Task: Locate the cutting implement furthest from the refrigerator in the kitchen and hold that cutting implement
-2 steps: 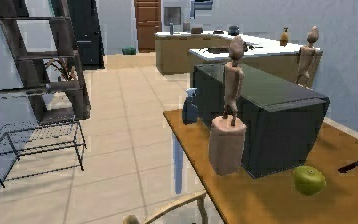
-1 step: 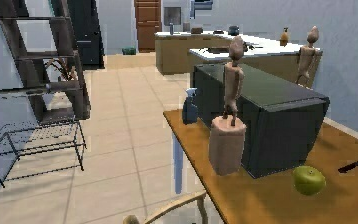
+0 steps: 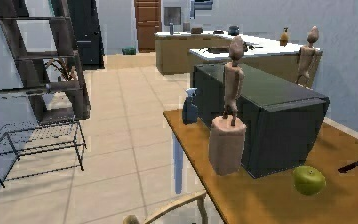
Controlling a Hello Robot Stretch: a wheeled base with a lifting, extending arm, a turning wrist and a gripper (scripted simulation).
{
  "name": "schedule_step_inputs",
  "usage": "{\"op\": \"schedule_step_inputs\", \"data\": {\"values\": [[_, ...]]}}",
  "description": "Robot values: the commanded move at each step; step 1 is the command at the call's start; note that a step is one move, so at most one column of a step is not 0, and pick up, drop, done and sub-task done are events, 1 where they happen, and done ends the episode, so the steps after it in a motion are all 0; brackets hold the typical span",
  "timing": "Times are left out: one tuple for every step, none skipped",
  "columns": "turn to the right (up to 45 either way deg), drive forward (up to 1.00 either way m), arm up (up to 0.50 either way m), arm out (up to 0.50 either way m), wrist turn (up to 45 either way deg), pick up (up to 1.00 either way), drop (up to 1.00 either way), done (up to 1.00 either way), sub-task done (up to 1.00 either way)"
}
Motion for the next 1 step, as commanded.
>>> {"op": "schedule_step_inputs", "data": {"values": [[0.0,0.0,0.0,0.0,45.0,0.0,0.0,0.0,0.0]]}}
